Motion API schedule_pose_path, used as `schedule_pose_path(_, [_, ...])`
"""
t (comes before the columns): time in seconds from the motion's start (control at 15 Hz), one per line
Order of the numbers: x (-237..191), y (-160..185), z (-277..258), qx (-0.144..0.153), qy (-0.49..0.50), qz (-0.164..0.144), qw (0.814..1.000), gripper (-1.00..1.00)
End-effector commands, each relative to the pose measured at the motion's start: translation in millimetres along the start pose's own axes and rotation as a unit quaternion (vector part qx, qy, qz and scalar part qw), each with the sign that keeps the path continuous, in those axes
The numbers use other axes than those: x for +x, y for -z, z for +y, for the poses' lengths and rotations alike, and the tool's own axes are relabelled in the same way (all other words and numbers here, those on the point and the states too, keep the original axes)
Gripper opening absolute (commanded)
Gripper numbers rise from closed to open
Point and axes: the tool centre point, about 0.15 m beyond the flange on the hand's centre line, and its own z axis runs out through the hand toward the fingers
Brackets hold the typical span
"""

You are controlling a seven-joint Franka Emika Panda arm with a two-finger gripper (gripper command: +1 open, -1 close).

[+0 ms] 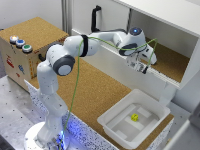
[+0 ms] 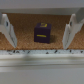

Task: Go towards the purple block and grasp it

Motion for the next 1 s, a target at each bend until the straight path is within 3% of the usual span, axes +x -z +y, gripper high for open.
schedule_pose_path(0.0, [42.4,-27.4,0.0,0.014,-0.004,-0.023,1.0,1.0])
schedule_pose_path(0.67, [66.0,-43.3,0.5,0.014,-0.035,-0.025,0.999,1.0])
schedule_pose_path(0.73, [67.2,-43.9,1.7,0.014,-0.038,-0.026,0.999,-1.0])
schedule_pose_path(0.93, [70.3,-47.9,7.0,0.014,-0.046,-0.033,0.998,-1.0])
